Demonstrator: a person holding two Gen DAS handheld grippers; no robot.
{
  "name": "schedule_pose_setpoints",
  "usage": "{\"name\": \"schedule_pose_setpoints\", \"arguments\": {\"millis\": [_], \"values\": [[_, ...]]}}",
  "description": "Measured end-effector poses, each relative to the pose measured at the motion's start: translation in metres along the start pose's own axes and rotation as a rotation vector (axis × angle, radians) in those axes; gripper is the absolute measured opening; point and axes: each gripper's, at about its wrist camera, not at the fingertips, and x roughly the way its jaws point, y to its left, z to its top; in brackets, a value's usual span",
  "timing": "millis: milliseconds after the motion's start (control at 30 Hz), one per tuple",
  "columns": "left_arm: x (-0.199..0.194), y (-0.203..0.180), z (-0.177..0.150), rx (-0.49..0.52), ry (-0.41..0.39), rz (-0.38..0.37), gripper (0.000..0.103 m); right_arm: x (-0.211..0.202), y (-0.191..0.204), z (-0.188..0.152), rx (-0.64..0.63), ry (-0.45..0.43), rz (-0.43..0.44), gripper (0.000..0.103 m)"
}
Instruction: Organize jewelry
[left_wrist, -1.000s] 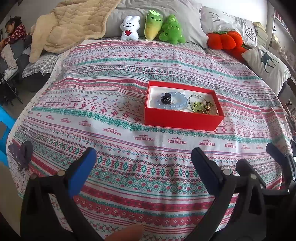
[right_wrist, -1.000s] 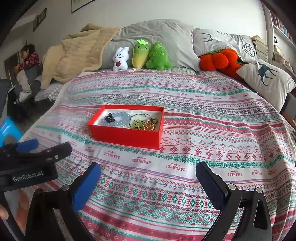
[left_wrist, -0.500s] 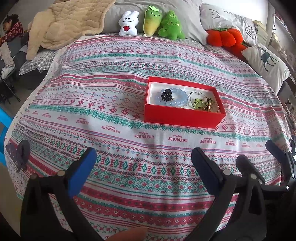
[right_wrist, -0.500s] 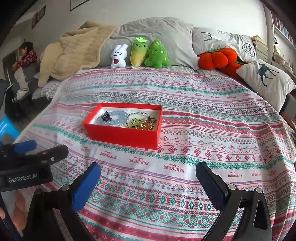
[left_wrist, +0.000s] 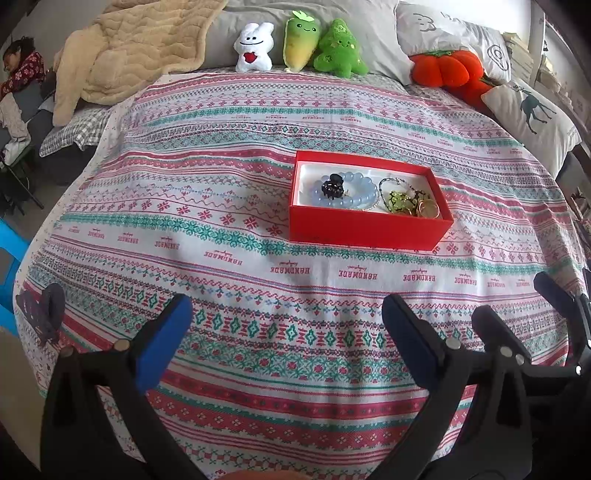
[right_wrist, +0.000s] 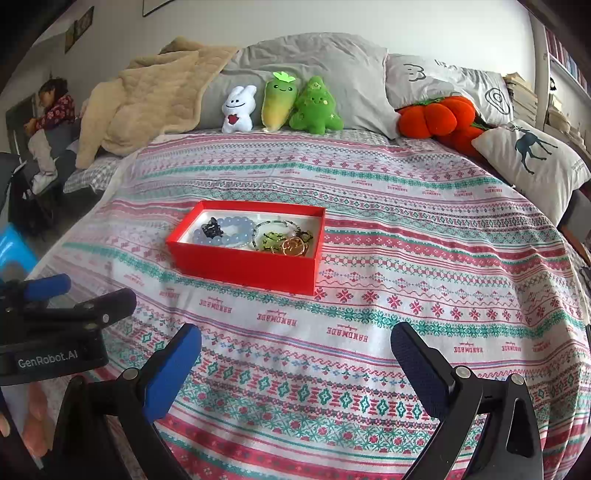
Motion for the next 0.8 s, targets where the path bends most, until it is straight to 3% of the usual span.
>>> {"name": "schedule_pose_setpoints", "arguments": {"millis": [800], "values": [[-0.0016, -0.0019, 0.0002, 0.024, -0.016, 0.016, 0.102, 0.0046, -0.0040, 0.0010, 0.015, 0.008, -0.012, 0.103]]}}
